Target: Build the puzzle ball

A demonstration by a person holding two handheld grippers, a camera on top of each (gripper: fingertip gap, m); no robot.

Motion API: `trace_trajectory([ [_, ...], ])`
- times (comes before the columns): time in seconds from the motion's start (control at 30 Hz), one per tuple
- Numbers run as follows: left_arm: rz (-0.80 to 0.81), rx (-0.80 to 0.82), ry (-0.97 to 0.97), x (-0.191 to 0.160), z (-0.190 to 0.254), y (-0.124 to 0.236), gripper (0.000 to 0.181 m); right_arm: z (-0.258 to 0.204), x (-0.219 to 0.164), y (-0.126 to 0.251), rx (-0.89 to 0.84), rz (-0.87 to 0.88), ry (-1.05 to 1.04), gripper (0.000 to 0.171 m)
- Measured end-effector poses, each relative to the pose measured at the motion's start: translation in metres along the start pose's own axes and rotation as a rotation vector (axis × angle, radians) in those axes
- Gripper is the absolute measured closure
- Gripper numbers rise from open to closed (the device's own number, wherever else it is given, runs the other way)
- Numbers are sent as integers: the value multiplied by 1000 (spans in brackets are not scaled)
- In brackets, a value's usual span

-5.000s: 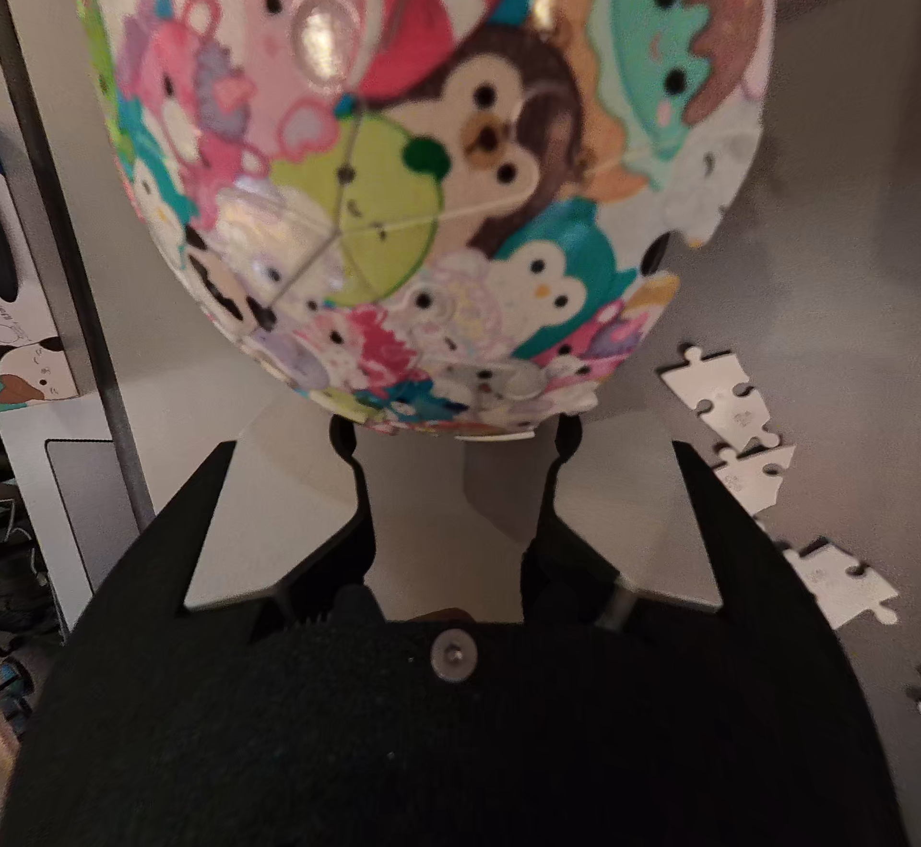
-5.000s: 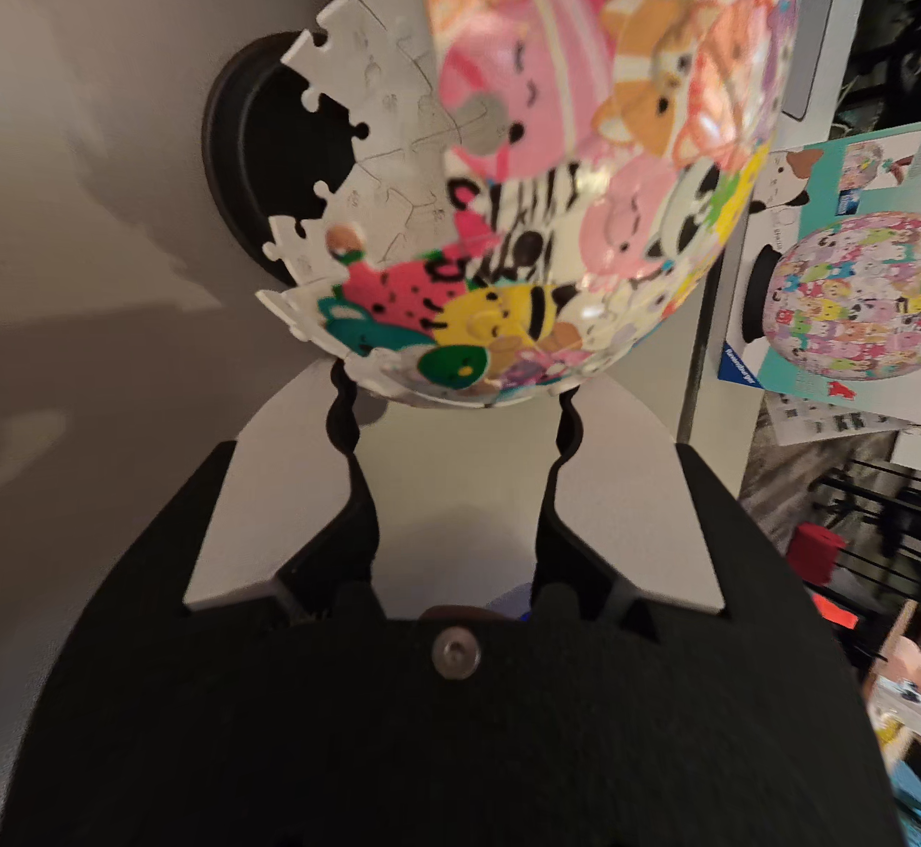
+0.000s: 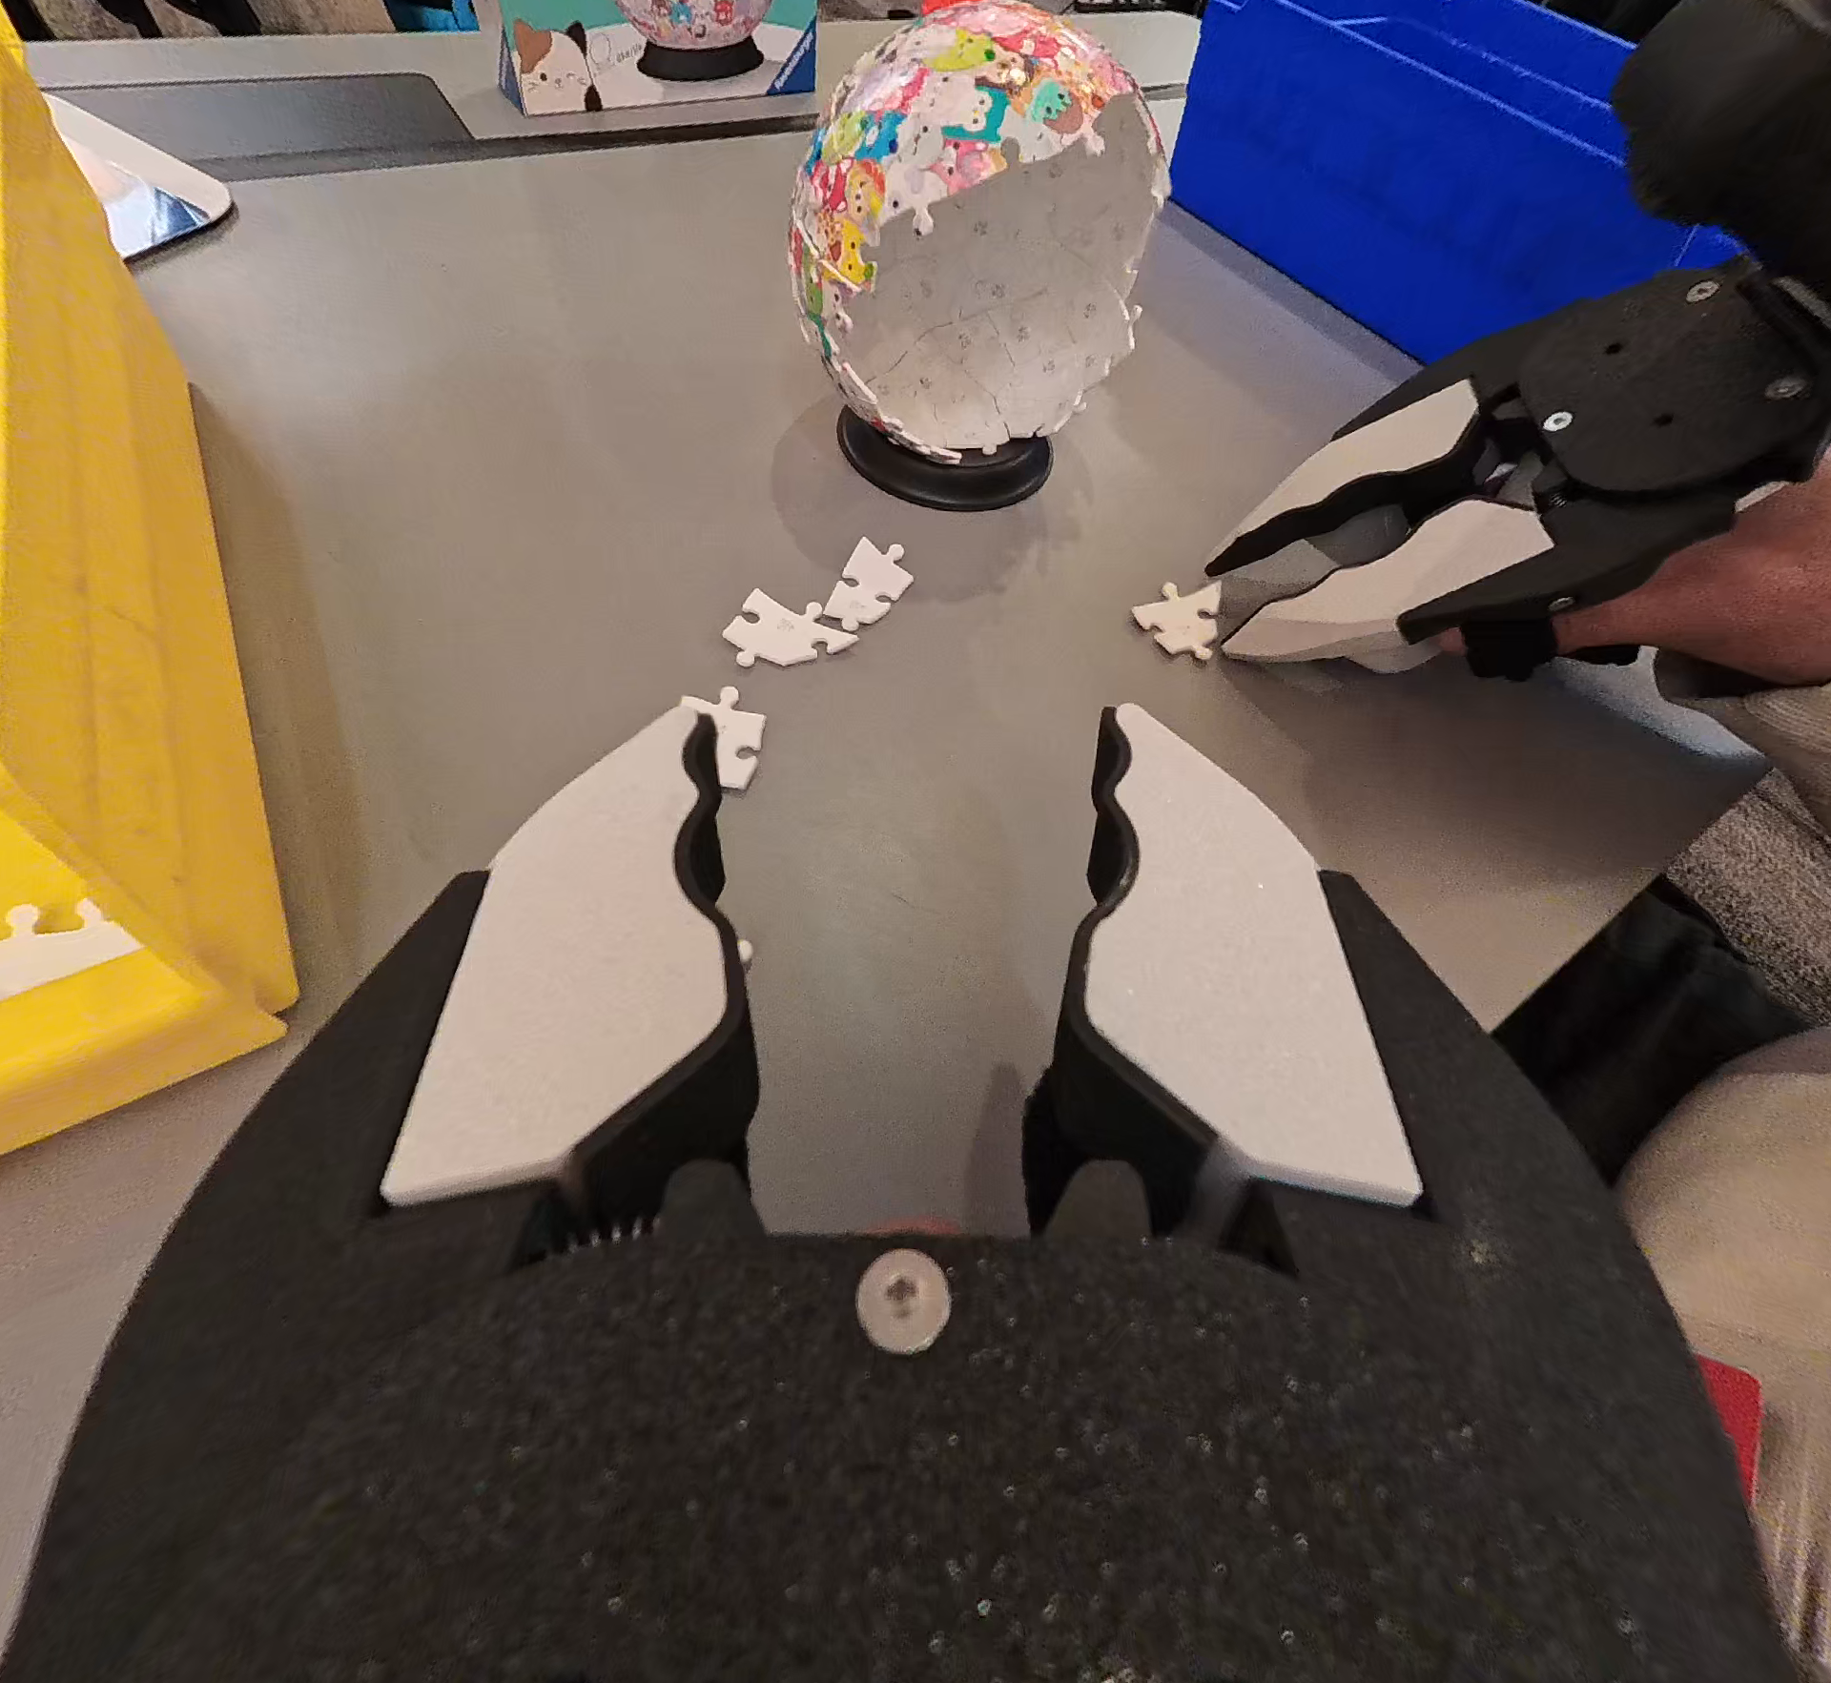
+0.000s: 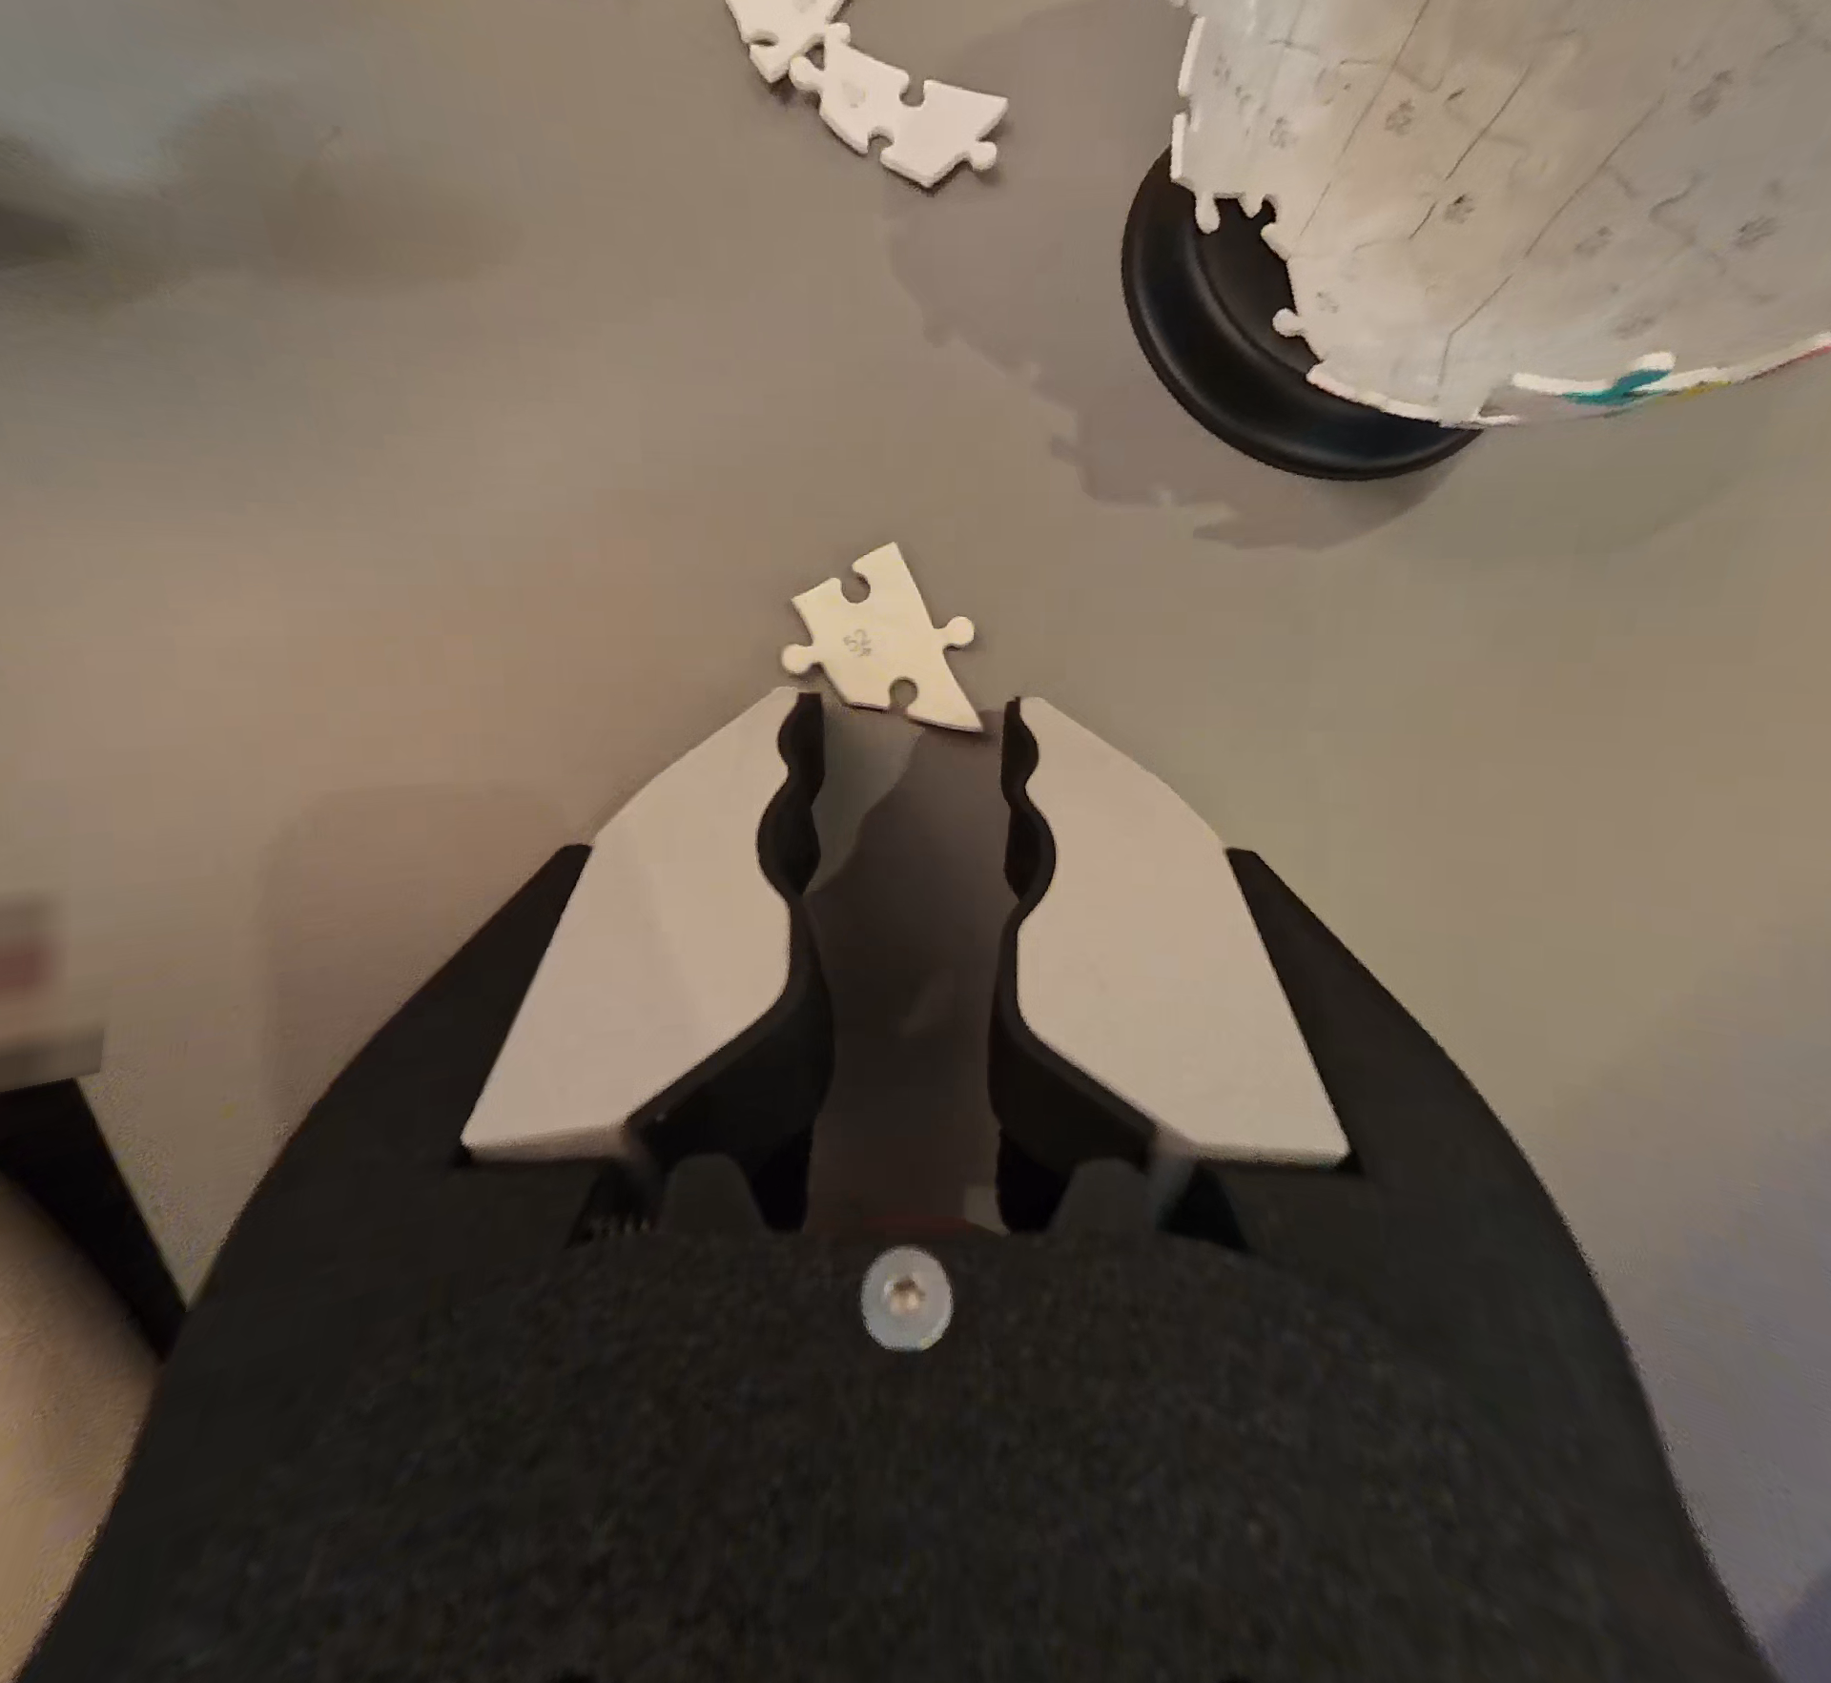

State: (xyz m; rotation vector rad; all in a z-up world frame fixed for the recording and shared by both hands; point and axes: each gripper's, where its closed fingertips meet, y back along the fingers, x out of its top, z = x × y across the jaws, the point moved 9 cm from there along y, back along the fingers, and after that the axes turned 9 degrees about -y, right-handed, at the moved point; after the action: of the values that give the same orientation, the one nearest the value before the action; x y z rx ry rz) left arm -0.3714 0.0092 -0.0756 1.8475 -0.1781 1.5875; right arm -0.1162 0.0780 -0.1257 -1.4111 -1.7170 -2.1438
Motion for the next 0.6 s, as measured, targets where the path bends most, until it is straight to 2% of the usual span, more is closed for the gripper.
trace_trajectory([
  [0.13,21,-4,-1,2,-2,2,110,4,0,-1,10,-1,-6,138],
  [0.27,43,-8,-1,3,-4,4,110,5,1,-2,7,1,-11,146],
  [0.6,62,-6,48,3,-13,7,111,8,3,-4,10,-4,-6,145],
])
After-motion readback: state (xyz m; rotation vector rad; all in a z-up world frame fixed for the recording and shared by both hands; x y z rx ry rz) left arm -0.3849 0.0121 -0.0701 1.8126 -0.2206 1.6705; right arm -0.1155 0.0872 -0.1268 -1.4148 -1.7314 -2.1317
